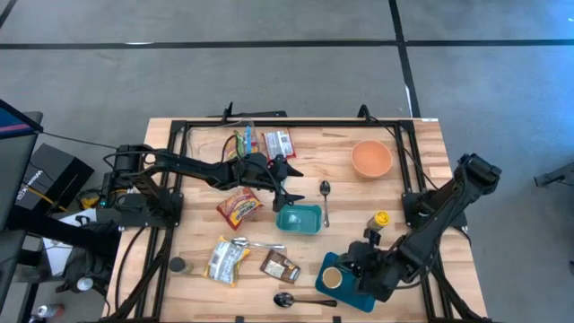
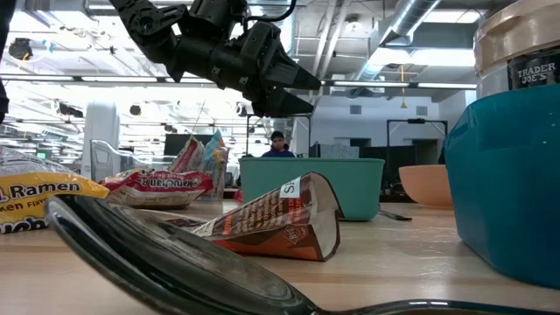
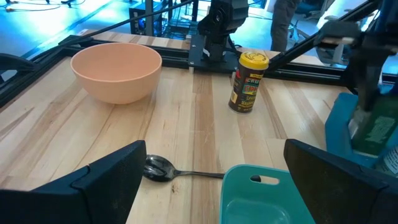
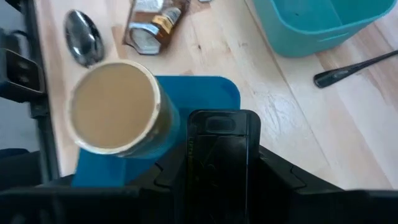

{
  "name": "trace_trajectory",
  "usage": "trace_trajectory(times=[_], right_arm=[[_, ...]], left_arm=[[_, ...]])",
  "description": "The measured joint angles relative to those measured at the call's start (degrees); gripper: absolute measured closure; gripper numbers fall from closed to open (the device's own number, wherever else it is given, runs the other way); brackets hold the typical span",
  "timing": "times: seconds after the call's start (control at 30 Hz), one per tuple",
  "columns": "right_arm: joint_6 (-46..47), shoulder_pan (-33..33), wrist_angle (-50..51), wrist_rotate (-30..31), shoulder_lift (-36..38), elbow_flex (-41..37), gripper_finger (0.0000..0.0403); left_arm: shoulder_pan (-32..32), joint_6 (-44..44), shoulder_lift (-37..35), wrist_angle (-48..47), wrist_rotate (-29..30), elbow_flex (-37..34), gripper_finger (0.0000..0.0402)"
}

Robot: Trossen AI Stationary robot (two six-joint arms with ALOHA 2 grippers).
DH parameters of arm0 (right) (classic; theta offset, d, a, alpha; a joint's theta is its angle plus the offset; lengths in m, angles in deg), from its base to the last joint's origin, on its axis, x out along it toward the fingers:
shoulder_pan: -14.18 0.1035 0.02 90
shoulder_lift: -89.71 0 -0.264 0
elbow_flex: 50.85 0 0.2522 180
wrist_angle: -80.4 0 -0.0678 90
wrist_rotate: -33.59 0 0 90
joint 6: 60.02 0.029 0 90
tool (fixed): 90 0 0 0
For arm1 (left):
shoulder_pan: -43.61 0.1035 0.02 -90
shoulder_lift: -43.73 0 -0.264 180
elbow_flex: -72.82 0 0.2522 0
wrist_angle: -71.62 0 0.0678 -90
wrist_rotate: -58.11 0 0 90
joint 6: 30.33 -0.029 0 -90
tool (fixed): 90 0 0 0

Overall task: Pick & Place Food Item
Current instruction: Put the black seasoning can into the blue bin

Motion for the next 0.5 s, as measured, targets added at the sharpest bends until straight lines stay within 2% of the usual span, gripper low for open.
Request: trace_trajectory(times=[0.5], right_arm=[[-0.01, -0.74, -1.55, -1.87, -2.66, 0.0, 0.0279]], left_arm=[[-0.01, -0.02, -0.01, 0.01, -0.01, 0.0, 0.0027]])
